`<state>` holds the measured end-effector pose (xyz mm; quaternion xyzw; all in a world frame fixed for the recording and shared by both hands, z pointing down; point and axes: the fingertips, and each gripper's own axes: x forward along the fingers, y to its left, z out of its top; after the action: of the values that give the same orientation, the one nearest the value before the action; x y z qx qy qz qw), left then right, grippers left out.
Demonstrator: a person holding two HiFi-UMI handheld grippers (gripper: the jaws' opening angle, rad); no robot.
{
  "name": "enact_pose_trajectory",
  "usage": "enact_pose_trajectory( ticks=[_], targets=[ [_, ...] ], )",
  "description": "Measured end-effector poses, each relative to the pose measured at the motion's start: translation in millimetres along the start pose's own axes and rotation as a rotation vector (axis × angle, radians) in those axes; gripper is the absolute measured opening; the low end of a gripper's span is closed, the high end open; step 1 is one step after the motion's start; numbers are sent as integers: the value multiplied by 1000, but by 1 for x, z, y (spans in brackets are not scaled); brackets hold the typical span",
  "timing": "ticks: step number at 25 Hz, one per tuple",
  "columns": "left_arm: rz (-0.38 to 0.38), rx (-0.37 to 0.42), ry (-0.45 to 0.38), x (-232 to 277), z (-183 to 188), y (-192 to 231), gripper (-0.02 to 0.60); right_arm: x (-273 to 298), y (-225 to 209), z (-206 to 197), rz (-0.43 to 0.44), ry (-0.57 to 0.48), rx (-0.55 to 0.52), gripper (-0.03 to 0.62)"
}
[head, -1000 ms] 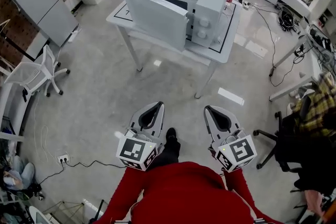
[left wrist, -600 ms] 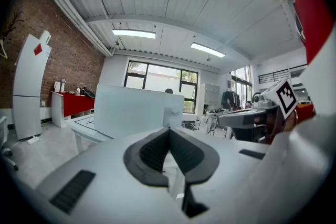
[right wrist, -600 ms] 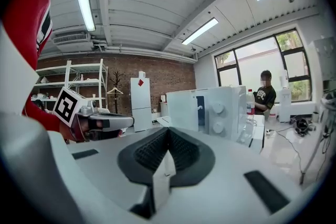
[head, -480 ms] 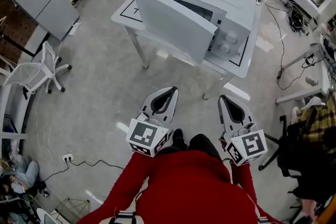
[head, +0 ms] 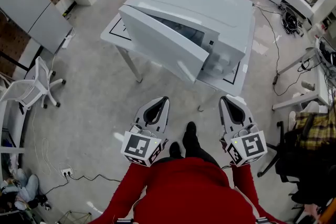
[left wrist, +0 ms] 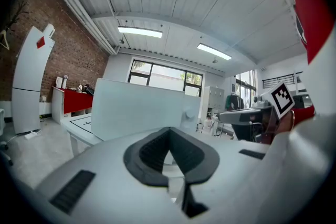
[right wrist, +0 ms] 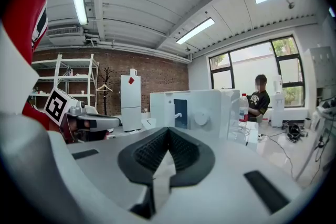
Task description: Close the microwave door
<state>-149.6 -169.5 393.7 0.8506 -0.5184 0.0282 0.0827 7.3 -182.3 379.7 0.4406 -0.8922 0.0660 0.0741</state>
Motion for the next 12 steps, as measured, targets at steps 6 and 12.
enact_pose_trajectory(
  ticks=[6, 12],
  targets=[
    [2, 32, -51, 30, 17, 2, 3, 10, -41, 27, -50, -62, -36, 10],
    [-34, 186, 10, 65, 21, -17, 219, 12, -76, 48, -106, -114, -75, 11]
  ],
)
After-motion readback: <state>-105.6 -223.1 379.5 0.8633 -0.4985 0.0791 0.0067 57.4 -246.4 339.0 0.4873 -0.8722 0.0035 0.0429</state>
